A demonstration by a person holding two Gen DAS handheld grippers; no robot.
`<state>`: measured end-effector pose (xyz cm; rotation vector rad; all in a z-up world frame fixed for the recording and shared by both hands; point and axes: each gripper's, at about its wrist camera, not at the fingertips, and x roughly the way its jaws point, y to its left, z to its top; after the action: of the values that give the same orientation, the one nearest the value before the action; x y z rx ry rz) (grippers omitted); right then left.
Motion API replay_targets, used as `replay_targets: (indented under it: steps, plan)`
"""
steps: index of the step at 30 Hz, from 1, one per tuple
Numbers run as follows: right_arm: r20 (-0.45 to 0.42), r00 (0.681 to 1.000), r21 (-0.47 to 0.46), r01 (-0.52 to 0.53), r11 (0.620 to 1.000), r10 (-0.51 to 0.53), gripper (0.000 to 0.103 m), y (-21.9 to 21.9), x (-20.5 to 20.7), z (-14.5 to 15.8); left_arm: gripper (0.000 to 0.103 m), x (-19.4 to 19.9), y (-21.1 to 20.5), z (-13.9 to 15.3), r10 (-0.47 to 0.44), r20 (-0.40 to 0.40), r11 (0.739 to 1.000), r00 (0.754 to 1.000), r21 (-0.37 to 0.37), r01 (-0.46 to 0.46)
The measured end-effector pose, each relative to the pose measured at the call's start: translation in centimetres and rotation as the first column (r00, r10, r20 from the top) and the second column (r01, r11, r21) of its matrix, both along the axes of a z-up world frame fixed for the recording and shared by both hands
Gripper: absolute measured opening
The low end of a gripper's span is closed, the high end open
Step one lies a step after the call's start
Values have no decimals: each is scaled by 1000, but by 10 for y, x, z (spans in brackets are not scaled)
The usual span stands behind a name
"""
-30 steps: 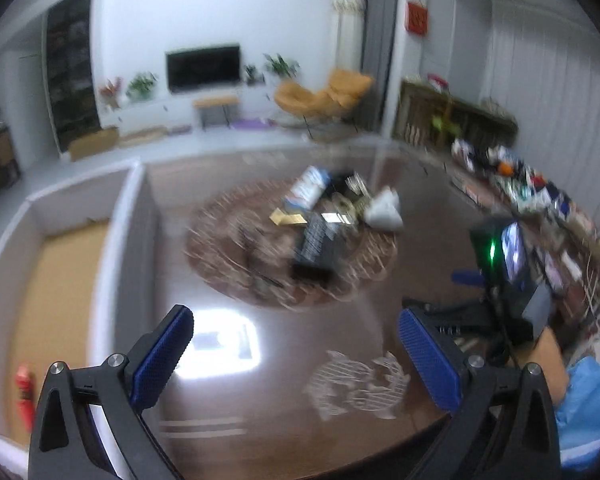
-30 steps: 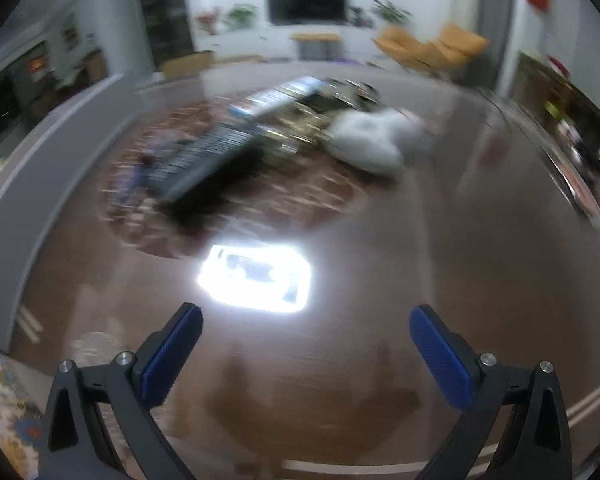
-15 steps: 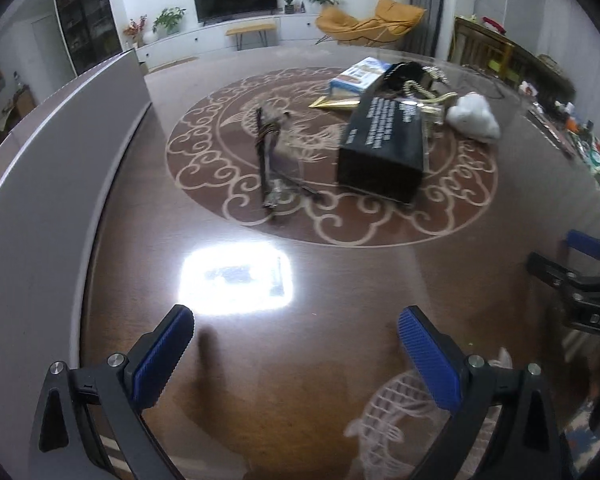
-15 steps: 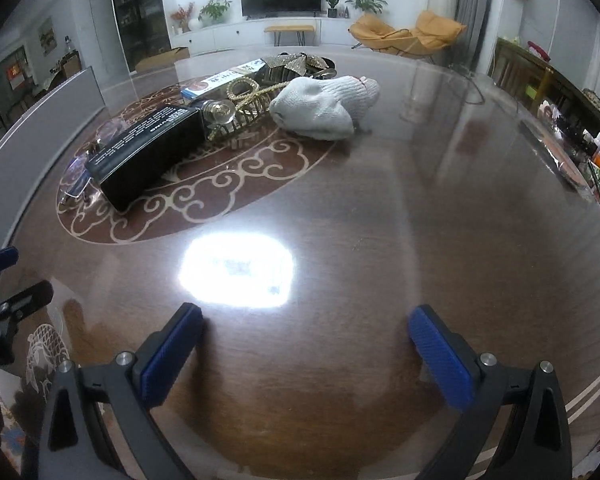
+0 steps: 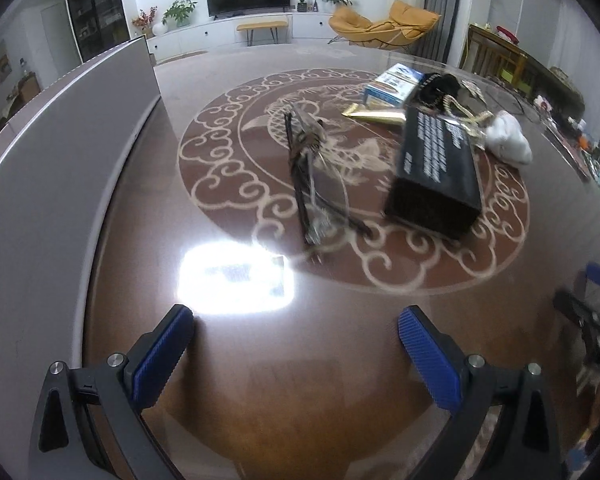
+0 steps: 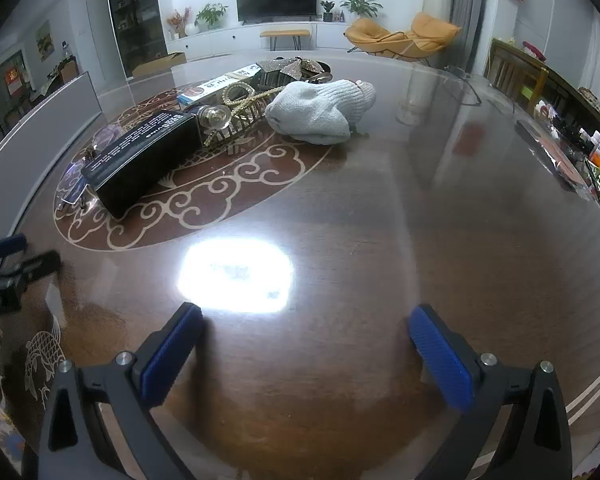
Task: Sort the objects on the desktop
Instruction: 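Return both tools to the table, then grasp the clear glasses with the left tool while the right tool grasps the black box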
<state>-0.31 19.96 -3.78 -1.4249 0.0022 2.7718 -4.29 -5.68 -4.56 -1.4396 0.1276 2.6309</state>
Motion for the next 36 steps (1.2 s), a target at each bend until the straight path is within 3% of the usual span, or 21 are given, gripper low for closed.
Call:
replay_targets:
  steps: [23,24,26,27,28,34,36]
  plan:
    - [-1,1000,2,5,1000,-5,103,0,0,0,103,-105,0,0,30,13,1000,999,-3,-30]
    - [-1,1000,2,5,1000,-5,103,0,0,0,98,-107,0,1,30,2,1000,1000,-2,-30]
    - [-1,1000,2,5,1000,-5,103,0,0,0,55,-105,-3,7,24,-43,1000,999,7,-24]
    - [-1,1000,2,6,1000,-6,103,0,0,0,45,-103,-5,9,22,-50,1000,998,7,-22]
    - [-1,1000,2,6,1000,-6,103,0,0,0,25,-101,-7,10,20,-55,1000,998,12,-20]
    - [38,999,-33,30,999,-29,103,1,-8,3,24,-64,-28,12,76,-88,997,993,8,-76]
    - [37,998,-254,54,966,-47,103,3,-20,14,25,-48,-31,10,83,-107,996,991,-4,-84]
